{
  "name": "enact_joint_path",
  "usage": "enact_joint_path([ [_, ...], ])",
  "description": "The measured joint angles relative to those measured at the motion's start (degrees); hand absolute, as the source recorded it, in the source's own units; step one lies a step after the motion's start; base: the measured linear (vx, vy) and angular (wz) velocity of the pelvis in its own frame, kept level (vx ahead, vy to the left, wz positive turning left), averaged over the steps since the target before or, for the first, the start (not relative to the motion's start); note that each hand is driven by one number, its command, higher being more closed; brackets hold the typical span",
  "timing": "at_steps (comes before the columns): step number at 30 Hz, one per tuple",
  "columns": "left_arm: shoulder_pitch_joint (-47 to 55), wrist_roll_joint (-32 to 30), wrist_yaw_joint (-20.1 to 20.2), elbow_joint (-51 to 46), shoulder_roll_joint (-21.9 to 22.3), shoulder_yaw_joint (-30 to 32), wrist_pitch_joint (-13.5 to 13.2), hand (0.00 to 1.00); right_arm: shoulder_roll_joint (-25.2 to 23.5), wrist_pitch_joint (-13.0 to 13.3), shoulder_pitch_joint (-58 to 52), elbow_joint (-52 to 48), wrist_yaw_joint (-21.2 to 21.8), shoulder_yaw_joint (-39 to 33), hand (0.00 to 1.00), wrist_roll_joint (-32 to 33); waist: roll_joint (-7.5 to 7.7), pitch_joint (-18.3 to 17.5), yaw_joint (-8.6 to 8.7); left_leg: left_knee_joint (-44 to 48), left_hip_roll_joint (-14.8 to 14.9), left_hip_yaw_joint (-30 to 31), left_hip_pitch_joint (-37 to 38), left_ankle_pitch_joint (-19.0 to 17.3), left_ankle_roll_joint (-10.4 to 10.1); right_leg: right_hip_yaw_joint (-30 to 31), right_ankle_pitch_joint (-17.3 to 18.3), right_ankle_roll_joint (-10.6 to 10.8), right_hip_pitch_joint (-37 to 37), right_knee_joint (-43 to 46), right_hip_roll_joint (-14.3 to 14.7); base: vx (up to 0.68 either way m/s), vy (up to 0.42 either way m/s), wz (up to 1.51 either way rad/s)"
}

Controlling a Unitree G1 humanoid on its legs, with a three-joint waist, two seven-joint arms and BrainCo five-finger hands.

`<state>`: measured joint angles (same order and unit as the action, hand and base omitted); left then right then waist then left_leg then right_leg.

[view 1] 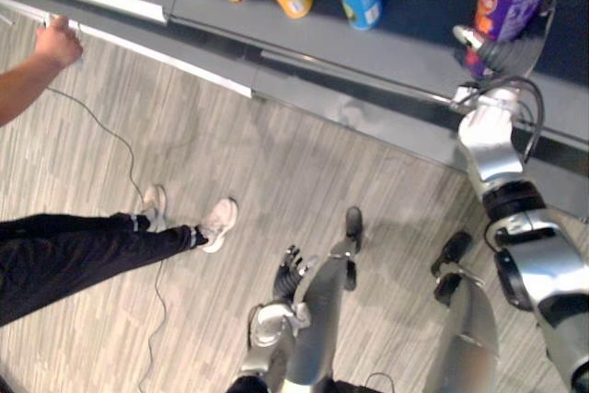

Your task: Put the gum and the chips on the shelf.

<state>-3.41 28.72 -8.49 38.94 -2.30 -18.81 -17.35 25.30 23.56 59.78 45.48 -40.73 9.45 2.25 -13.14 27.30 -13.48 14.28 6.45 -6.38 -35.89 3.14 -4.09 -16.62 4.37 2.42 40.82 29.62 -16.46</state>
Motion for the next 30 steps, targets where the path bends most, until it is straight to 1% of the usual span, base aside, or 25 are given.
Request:
enact_joint_path([
  [3,-0.5,0.21,0.08,0.05,0.59,-0.06,0.12,0.0,0.0,-0.01,-0.55,0.42,0.26,-0.03,0.0,0.15,0.0,0.0,0.04,0.08,0.08,-0.07,0.13,0.0,0.0,0.02,0.01,-0.01,-0.12,0.1,0.03,0.01,-0.034,-0.01],
  [5,-0.76,0.27,0.23,0.04,1.42,-0.05,0.1,0.0,-0.08,-0.01,-1.15,0.49,1.31,-0.02,0.0,0.45,0.0,0.0,0.15,0.27,0.23,-0.49,0.37,-0.03,0.04,0.16,0.01,-0.02,-0.25,0.26,0.03,0.0,-0.032,-0.02],
  [8,-0.77,0.29,0.41,0.18,2.19,-0.06,0.25,0.0,-1.26,-0.01,-2.68,1.21,2.55,0.03,0.0,0.55,0.0,0.0,0.88,0.3,0.45,-0.89,1.73,-0.2,0.13,0.18,0.02,-0.01,-1.67,0.03,0.14,0.0,-0.034,-0.03],
  [11,-0.74,0.28,0.93,0.23,2.25,-0.5,0.39,0.0,-1.61,-0.01,-4.23,2.64,2.88,0.02,0.0,0.59,0.0,0.0,1.08,-0.01,0.78,-1.24,3.02,-0.83,0.11,0.11,0.25,0.32,-3.15,-0.94,0.46,0.0,-0.038,-0.05],
  [12,-0.69,0.31,0.99,0.23,2.24,-0.51,0.4,0.0,-1.73,-0.03,-5.34,2.71,3.57,0.01,0.0,0.6,0.01,0.0,1.35,-0.21,1.48,-2.49,3.47,-0.81,0.15,0.05,0.19,0.43,-3.76,-1.73,0.8,0.0,-0.044,-0.03],
  [14,-0.72,0.32,0.99,1.22,2.23,-0.35,0.42,0.0,-2.62,-0.04,-6.79,2.99,4.51,0.0,0.0,0.61,0.02,0.0,2.28,-0.61,1.75,-3.25,4.28,-0.52,0.29,-0.04,-0.03,0.74,-4.5,-2.44,0.91,0.02,-0.038,-0.02],
  [16,-0.73,0.31,1.11,2.06,2.25,-0.18,0.43,0.0,-3.37,-0.05,-8.14,4.65,5.06,-0.05,0.0,0.6,0.04,0.02,2.56,-1.8,1.93,-4.1,6.06,0.0,0.11,0.29,-0.47,1.15,-5.74,-3.64,1.23,0.05,-0.033,-0.15],
  [17,-0.77,0.31,1.27,2.56,2.31,0.1,0.44,0.0,-3.9,-0.06,-9.4,5.7,5.13,-0.08,0.0,0.5,0.04,0.02,2.69,-2.44,1.93,-4.35,7.14,0.27,0.18,0.38,-0.76,1.0,-6.68,-4.21,1.38,0.07,-0.033,-0.16],
  [19,-0.86,0.28,1.46,3.73,2.36,0.65,0.44,0.0,-3.99,0.49,-10.68,5.82,5.77,-0.15,0.0,0.47,0.1,0.05,2.96,-3.21,2.12,-4.44,8.49,0.35,0.17,0.24,-0.88,1.1,-8.1,-5.14,1.77,0.08,-0.038,-0.07],
  [21,-0.86,0.26,1.6,4.69,2.35,1.33,0.43,0.0,-4.61,0.47,-10.91,7.22,6.6,-0.45,0.0,0.46,0.19,0.04,3.66,-4.18,2.24,-4.56,10.06,0.48,0.0,0.13,-0.95,1.17,-9.5,-5.95,2.11,0.09,-0.037,-0.05],
  [22,-0.85,0.21,1.79,5.2,2.34,1.9,0.44,0.0,-5.34,0.39,-11.63,7.27,6.95,-1.81,0.0,0.48,0.23,0.07,3.97,-4.5,2.41,-4.74,11.01,0.44,-0.08,0.06,-0.95,1.17,-10.5,-6.48,2.39,0.11,-0.034,-0.08],
  [24,-0.86,0.14,2.2,6.32,2.27,2.99,0.41,0.0,-6.19,0.4,-13.14,7.57,7.25,-3.69,0.0,0.56,0.86,-0.01,4.21,-5.23,2.5,-5.37,12.53,0.4,-0.13,0.24,-0.96,1.16,-11.59,-6.81,2.58,0.11,-0.03,-0.11],
  [26,-0.83,-0.24,2.33,7.32,1.94,4.14,0.38,0.0,-7.86,0.22,-14.61,9.68,7.6,-5.59,0.0,1.21,2.02,-0.11,5.36,-5.73,2.81,-5.39,14.41,0.31,-0.25,0.12,-1.01,1.22,-13.61,-7.65,3.05,0.09,-0.018,-0.06],
  [27,-0.85,-0.3,2.4,7.67,1.85,4.55,0.35,0.0,-8.15,0.06,-15.19,9.93,7.65,-6.4,0.0,1.24,2.36,-0.1,5.46,-6.19,2.82,-5.44,15.16,0.32,-0.26,0.1,-1.01,1.22,-14.28,-7.83,3.16,0.09,-0.009,-0.06],
  [29,-0.87,-0.41,2.67,8.94,1.55,5.58,0.01,0.0,-8.83,0.28,-18.43,10.8,8.67,-7.89,0.0,1.21,3.67,-0.36,5.66,-7.4,3.04,-5.81,18.01,0.24,-0.38,0.3,-1.17,1.47,-16.95,-9.63,3.83,0.09,-0.003,-0.11],
  [30,-0.86,-0.45,2.67,9.3,1.38,5.8,0.05,0.0,-9.04,0.37,-19.16,11.17,9.01,-8.3,0.0,1.21,3.93,-0.45,5.7,-7.8,3.07,-5.89,18.8,0.22,-0.41,0.31,-1.21,1.53,-17.74,-10.11,4.02,0.08,0.005,-0.09],
])
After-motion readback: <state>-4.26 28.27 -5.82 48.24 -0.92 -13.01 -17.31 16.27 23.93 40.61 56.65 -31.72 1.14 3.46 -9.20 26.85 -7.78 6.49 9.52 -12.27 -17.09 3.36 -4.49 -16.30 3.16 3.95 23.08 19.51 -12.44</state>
